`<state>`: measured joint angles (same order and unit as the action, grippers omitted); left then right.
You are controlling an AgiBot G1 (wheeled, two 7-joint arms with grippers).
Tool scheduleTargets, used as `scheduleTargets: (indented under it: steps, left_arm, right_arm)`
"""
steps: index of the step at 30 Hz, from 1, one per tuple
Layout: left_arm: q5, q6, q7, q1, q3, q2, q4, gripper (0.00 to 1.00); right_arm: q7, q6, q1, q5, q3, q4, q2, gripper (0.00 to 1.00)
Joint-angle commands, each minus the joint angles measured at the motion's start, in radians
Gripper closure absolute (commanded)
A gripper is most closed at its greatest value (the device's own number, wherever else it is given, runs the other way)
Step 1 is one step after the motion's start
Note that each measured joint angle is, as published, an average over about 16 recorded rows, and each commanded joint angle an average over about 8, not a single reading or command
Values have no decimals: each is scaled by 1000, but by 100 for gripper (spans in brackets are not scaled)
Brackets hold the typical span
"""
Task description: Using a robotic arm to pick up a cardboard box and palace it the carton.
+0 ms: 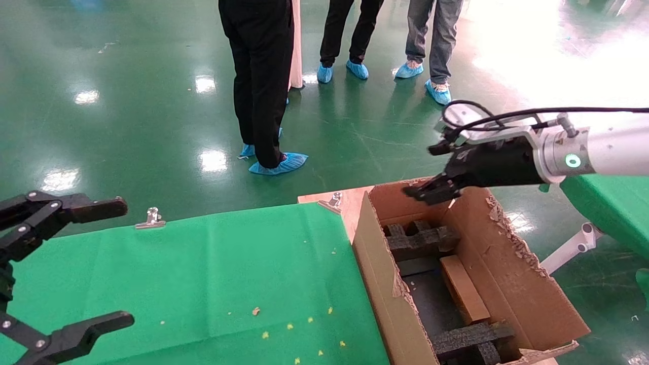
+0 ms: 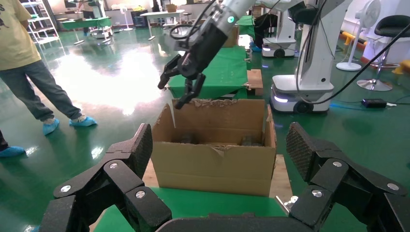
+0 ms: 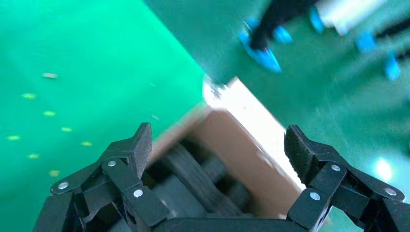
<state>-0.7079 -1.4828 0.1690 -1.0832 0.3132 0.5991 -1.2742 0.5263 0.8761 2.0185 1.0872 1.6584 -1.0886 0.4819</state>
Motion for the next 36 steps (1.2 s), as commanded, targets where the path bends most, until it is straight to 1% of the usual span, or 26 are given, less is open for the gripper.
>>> scheduleTargets:
  steps: [1, 4, 8, 17, 20, 24, 36]
  left_arm:
    - [0, 0, 0, 0, 0, 0, 0, 0]
    - [0, 0, 0, 0, 0, 0, 0, 0]
    - [0, 0, 0, 0, 0, 0, 0, 0]
    - [0, 0, 0, 0, 0, 0, 0, 0]
    - [0, 0, 0, 0, 0, 0, 0, 0]
    - [0, 0, 0, 0, 0, 0, 1, 0]
    - [1, 0, -1, 0, 1, 0, 1, 0]
  right_arm:
    - [-33, -2, 5, -23, -17, -78, -34, 0]
    - [-68, 15, 11, -51, -31, -139, -55, 0]
    - [-87, 29, 17, -69, -39, -177, -68, 0]
    - [-71, 26, 8, -60, -38, -144, -57, 0]
    - [-72, 33, -8, -62, -57, -139, -52, 0]
    - [-86, 63, -55, -78, -125, -143, -43, 0]
    - [-143, 188, -255, -140, -406, -155, -5, 0]
